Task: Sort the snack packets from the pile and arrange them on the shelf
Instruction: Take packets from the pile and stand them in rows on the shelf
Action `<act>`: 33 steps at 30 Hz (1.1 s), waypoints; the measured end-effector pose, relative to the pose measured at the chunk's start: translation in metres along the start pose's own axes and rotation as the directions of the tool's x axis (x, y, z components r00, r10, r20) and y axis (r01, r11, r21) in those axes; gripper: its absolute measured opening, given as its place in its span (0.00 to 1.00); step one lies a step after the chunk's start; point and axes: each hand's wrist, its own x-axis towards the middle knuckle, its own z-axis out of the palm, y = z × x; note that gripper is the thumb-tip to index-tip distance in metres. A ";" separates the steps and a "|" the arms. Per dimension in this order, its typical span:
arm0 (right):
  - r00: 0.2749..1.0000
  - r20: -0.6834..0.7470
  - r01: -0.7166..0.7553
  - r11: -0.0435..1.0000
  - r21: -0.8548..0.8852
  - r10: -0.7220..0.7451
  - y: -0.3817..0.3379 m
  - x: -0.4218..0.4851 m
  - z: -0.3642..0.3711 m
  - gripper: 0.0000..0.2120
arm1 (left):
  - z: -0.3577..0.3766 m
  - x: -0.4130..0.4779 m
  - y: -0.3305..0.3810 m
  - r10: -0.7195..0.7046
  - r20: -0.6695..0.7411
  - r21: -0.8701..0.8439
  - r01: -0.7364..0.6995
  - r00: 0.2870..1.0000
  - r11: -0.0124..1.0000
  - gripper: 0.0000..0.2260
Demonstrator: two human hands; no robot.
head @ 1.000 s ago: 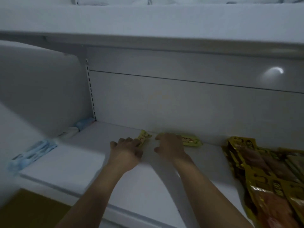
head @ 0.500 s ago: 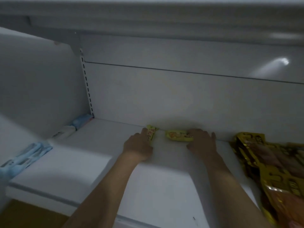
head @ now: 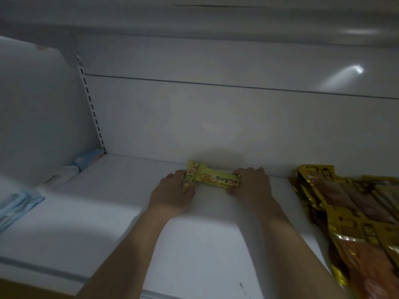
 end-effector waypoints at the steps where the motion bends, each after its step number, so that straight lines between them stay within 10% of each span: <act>1: 1.000 0.012 -0.002 1.000 0.000 0.002 -0.002 -0.001 -0.001 0.27 | 0.000 0.000 -0.001 -0.003 -0.008 -0.024 0.003 1.000 1.000 0.20; 6: 1.000 0.018 -0.029 0.967 0.252 0.025 -0.009 -0.012 -0.006 0.23 | -0.002 -0.001 -0.003 -0.039 -0.100 -0.123 0.026 0.994 0.992 0.20; 13: 0.991 0.125 -0.074 0.608 0.791 -0.043 -0.031 -0.016 -0.005 0.17 | -0.005 -0.008 0.001 -0.105 -0.213 -0.324 0.031 0.971 0.946 0.22; 19: 0.948 0.295 -0.253 0.277 0.927 -0.121 -0.036 -0.013 -0.003 0.15 | -0.002 -0.011 0.002 -0.104 -0.206 -0.308 0.037 0.973 0.951 0.26; 23: 0.911 0.350 -0.205 0.497 0.843 -0.219 -0.034 -0.020 -0.007 0.14 | -0.001 -0.009 0.000 -0.117 -0.227 -0.321 0.039 0.967 0.946 0.26; 28: 0.966 0.236 -0.124 0.608 0.784 -0.108 -0.029 -0.020 -0.020 0.36 | -0.001 -0.005 -0.003 -0.119 -0.241 -0.405 0.012 0.963 0.914 0.29; 33: 0.999 0.002 -0.028 0.523 0.852 0.050 -0.017 -0.016 -0.030 0.17 | 0.000 -0.006 0.001 -0.061 -0.320 -0.442 -0.092 0.945 0.892 0.26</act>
